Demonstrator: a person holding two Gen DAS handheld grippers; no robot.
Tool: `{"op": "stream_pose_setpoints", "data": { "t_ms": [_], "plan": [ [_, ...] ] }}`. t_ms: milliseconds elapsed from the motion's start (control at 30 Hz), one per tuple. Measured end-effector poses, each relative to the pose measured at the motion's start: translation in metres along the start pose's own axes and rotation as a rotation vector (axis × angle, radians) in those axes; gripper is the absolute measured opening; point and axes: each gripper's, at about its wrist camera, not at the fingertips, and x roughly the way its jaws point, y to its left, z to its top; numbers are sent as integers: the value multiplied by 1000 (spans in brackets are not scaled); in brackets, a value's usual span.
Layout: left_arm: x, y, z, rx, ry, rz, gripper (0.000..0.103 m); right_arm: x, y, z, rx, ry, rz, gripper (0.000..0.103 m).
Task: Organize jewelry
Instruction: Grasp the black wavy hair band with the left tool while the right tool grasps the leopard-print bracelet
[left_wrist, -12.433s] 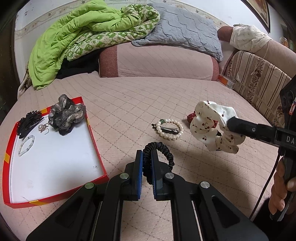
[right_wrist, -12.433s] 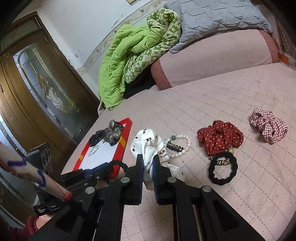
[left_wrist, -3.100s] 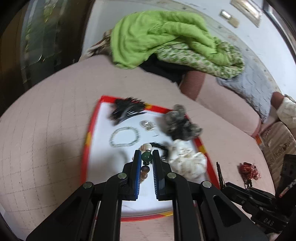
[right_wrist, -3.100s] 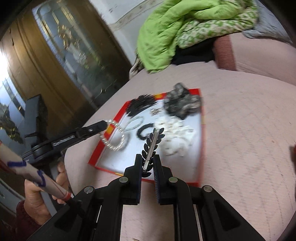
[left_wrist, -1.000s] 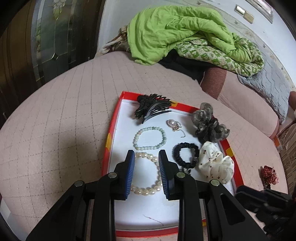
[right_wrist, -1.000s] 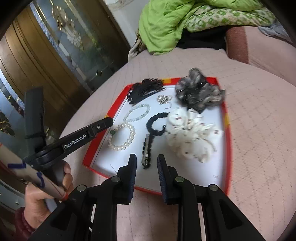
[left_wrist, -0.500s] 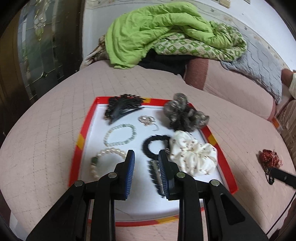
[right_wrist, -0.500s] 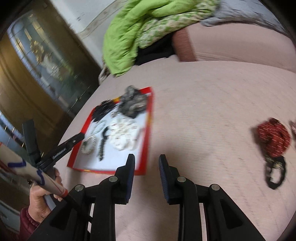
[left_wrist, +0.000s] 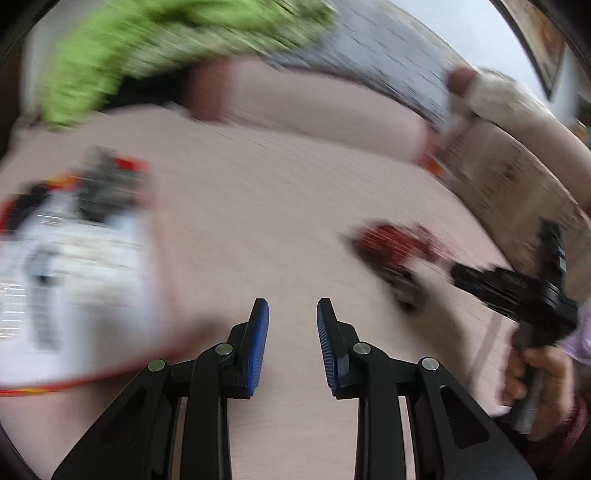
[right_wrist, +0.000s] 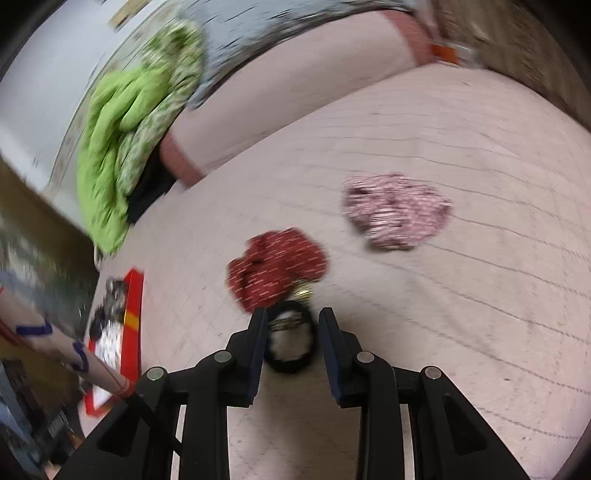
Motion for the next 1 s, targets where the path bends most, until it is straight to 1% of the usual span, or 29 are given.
{"op": "stream_pose_setpoints", "data": {
  "t_ms": [100, 200, 267, 333, 400, 433, 467, 500, 567, 633, 700, 767, 800, 833, 900, 933, 1000],
  "plan": [
    [47, -44, 4, 8, 104, -95, 26, -6, -13, 2, 44, -20, -1, 32],
    [76, -72, 8, 35, 142, -120, 26, -12, -19, 4, 60, -42, 12, 32],
    [94, -85, 13, 21, 164, -149, 26, -16, -25, 4, 63, -52, 18, 32],
    [112, -93, 15, 25, 187, -124, 26, -16, -27, 7, 69, -63, 17, 32],
    [129, -98, 15, 33, 215, -81, 25, -14, -28, 9, 74, -61, 27, 32],
    [133, -98, 13, 34, 218, -63, 21, -13, -28, 10, 76, -55, 37, 32],
    [130, -96, 12, 38, 196, -42, 10, -12, -28, 10, 71, -49, 42, 32],
    [127, -91, 9, 40, 184, -40, 7, -10, -25, 10, 59, -41, 48, 32],
    [117, -79, 5, 25, 173, -37, 6, -8, -21, 10, 32, -35, 54, 32],
    [101, -63, 2, 26, 164, -12, 6, -6, -14, 12, -8, -23, 63, 32],
    [81, -49, -3, 42, 140, 25, 6, 3, -3, 11, -73, 17, 61, 32],
    [61, -36, -4, 39, 110, 28, 6, 13, 13, 6, -159, 59, 69, 32],
    [51, -31, -4, 34, 92, 32, 6, 19, 26, 2, -233, 81, 59, 32],
    [41, -26, -3, 32, 73, 33, 6, 27, 40, -3, -321, 97, 27, 32],
    [21, -18, -2, 27, 36, 40, 6, 37, 59, -10, -442, 107, -19, 32],
    [15, -15, -1, 21, 27, 42, 6, 45, 66, -11, -488, 118, -28, 32],
    [3, -7, 1, 8, 5, 41, 6, 58, 69, -12, -528, 130, -69, 32]
  ]
}}
